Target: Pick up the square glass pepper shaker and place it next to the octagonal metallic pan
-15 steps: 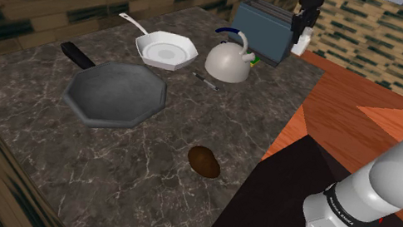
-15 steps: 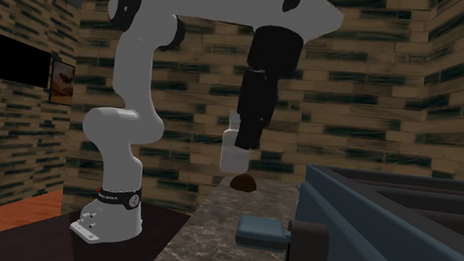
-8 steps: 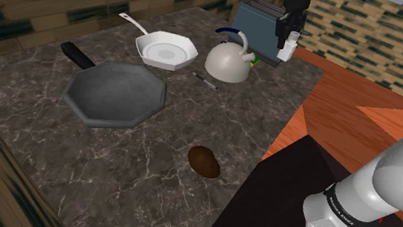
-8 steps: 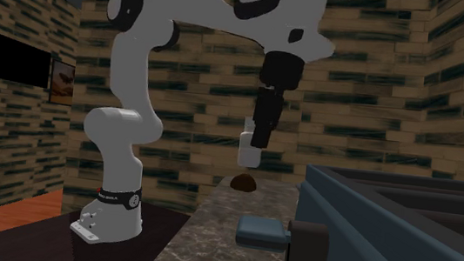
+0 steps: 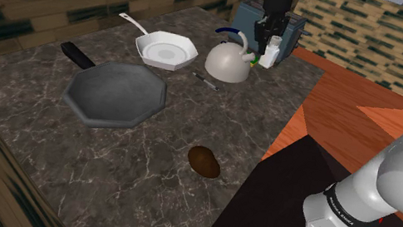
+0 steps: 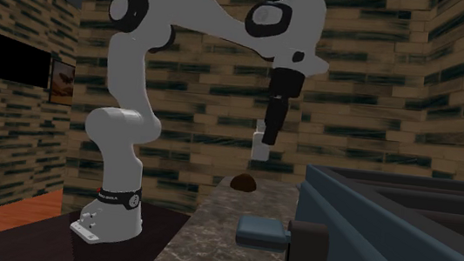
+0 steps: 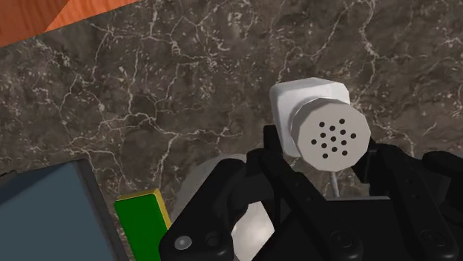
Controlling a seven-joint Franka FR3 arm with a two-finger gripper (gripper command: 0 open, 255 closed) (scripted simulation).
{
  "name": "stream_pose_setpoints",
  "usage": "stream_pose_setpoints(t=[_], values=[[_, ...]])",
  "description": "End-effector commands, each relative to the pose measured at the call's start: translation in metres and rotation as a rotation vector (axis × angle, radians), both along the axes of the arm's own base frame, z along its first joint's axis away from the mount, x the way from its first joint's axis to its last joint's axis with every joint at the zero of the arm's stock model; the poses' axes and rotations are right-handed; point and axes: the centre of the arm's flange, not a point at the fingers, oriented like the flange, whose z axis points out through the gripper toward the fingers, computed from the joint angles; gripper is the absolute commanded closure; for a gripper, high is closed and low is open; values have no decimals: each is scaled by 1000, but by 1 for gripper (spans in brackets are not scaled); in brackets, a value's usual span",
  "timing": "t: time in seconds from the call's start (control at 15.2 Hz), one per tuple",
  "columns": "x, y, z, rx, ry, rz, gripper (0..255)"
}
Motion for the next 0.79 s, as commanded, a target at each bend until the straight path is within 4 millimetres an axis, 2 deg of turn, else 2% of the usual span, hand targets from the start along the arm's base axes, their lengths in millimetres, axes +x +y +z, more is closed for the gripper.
stream_pose_setpoints(t=[0.0, 0.73], values=[[-4, 25, -2, 0, 0, -1, 255], [-21, 169, -1, 0, 0, -1, 255]])
